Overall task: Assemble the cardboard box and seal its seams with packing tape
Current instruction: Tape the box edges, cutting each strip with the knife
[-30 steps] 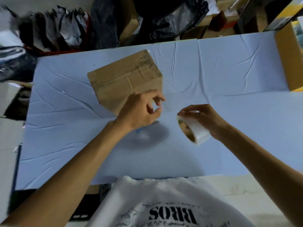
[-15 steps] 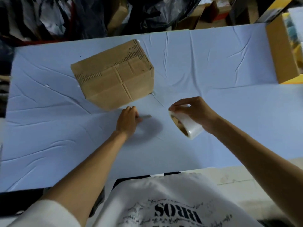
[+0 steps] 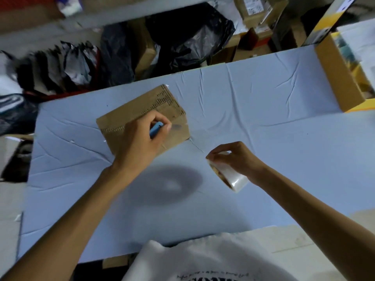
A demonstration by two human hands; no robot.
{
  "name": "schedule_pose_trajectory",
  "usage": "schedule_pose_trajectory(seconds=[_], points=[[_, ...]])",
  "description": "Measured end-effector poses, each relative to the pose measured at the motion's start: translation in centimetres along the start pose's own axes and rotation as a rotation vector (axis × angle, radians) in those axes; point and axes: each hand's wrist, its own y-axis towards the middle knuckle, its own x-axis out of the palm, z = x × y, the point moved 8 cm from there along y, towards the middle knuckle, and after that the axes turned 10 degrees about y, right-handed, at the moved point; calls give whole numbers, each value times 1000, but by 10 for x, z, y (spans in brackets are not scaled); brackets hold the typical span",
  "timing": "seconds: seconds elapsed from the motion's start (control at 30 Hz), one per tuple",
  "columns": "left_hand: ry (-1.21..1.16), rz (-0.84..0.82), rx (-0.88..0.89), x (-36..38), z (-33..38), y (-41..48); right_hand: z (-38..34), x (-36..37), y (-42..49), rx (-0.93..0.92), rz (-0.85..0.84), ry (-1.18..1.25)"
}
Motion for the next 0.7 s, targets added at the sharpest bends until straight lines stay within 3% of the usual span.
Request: schedule_pose_trajectory(seconds=[0.3, 0.7], points=[[-14, 49, -173, 30, 11, 30, 4, 3, 4, -26, -31, 4], [-49, 16, -59, 32, 13, 31, 3, 0, 8, -28, -23, 63]])
